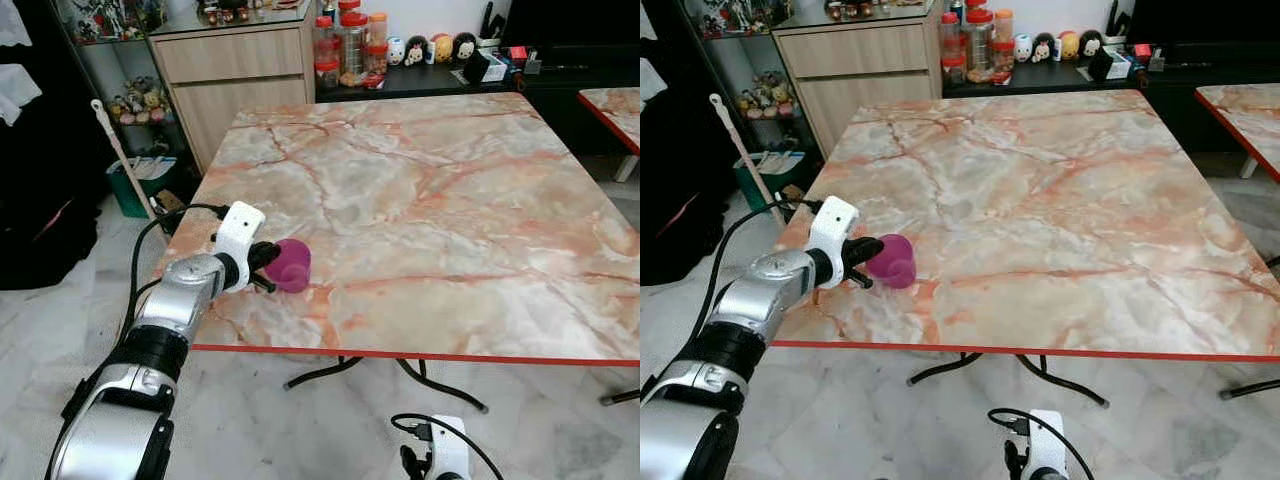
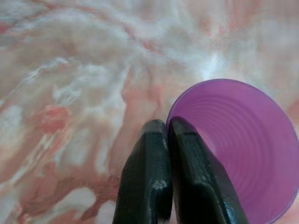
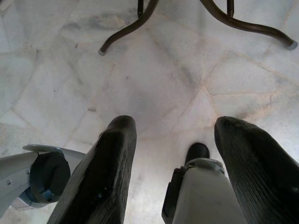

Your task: Setting the table

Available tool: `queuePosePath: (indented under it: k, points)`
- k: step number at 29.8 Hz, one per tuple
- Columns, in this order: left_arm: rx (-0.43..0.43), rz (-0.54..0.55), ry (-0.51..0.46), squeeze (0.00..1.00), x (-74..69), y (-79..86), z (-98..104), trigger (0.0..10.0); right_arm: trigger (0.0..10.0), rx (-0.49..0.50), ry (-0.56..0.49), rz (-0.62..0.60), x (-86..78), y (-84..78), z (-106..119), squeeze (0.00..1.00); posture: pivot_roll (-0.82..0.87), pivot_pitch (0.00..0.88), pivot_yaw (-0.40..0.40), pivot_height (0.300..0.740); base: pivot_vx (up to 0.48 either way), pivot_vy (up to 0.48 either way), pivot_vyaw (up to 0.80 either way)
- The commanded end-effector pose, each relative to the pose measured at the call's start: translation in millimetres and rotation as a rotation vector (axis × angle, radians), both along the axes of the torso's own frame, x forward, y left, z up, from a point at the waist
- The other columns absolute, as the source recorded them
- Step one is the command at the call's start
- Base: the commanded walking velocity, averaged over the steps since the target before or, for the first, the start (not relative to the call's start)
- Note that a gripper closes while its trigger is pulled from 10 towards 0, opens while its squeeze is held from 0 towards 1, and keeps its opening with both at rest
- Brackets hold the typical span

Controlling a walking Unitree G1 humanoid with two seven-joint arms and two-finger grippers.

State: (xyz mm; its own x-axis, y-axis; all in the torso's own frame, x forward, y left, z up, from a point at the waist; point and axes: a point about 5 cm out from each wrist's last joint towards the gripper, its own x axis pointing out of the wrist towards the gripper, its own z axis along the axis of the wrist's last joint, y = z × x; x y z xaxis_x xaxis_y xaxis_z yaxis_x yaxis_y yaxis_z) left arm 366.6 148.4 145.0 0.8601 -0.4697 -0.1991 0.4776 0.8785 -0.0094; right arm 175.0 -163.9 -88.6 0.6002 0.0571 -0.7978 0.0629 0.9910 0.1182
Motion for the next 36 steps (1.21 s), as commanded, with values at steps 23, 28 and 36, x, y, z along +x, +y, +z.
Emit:
queuePosePath:
  k: [23, 28, 36]
  points:
    - [0.242, 1.297, -0.132, 0.0, -132.0, 255.2, -34, 10.0, 10.0, 0.026, -0.001, 0.007, 0.6, 7.3, 0, 0.0, 0.06, 0.0, 0.075, 0.709, 0.0, 0.0, 0.0]
    - [0.344, 1.18, 0.214, 0.0, -159.1, 230.1, -114, 10.0, 10.0, 0.022, 0.004, -0.01, -1.8, 4.1, -1, 0.0, 0.05, 0.0, 0.078, 0.709, 0.0, 0.0, 0.0]
    - [0.295, 0.9, 0.472, 0.0, -174.5, 161.1, -181, 10.0, 10.0, 0.015, 0.002, -0.02, -1.8, 0.7, -1, 0.0, 0.04, 0.0, 0.079, 0.709, 0.0, 0.0, 0.0]
